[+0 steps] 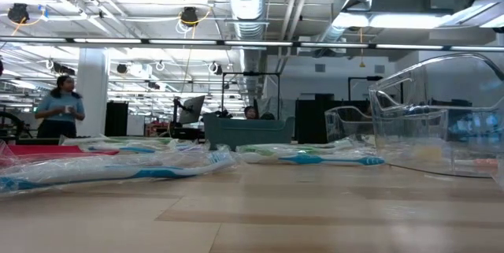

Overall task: Pick & Place Toothbrushes
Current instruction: Put the purple toothbrush into the top transparent bin

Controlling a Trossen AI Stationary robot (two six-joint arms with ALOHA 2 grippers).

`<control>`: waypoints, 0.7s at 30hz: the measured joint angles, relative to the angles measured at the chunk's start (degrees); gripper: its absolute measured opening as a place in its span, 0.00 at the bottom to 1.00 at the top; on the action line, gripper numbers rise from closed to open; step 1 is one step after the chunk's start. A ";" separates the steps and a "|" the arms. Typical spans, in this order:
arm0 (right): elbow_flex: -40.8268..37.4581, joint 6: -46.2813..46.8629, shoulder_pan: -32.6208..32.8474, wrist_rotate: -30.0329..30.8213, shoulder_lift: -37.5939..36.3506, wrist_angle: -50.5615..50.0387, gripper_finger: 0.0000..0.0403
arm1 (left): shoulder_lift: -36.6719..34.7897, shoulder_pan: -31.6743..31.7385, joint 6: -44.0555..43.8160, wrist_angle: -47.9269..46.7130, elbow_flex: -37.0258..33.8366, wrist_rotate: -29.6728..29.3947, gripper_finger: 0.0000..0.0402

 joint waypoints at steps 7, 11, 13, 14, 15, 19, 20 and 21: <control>0.00 -5.22 -5.53 -2.73 0.09 -2.57 0.41 | 1.95 7.48 0.98 -0.51 -0.01 0.18 0.03; 0.00 -8.87 -7.62 -2.88 0.11 -3.65 0.42 | 3.37 11.45 1.91 -0.43 0.02 0.29 0.03; 0.00 -11.67 -8.10 -4.14 0.13 -4.79 0.42 | 4.66 13.21 2.91 -0.70 0.00 1.11 0.03; 0.00 -12.77 -8.32 -5.02 0.15 -5.01 0.43 | 5.38 14.16 3.29 -0.72 0.10 1.30 0.03; 0.00 -13.46 -8.40 -5.81 0.15 -5.01 0.42 | 6.31 15.02 3.32 -0.68 0.50 1.97 0.03; 0.00 -13.96 -8.83 -6.35 0.13 -4.99 0.42 | 10.03 18.35 3.12 -0.55 2.36 5.85 0.03; 0.00 -13.96 -9.06 -6.35 0.15 -4.99 0.42 | 10.98 18.91 3.01 -0.64 2.73 6.86 0.03; 0.00 -13.96 -9.38 -6.33 0.15 -4.96 0.42 | 12.05 19.23 2.95 -0.64 3.29 7.21 0.03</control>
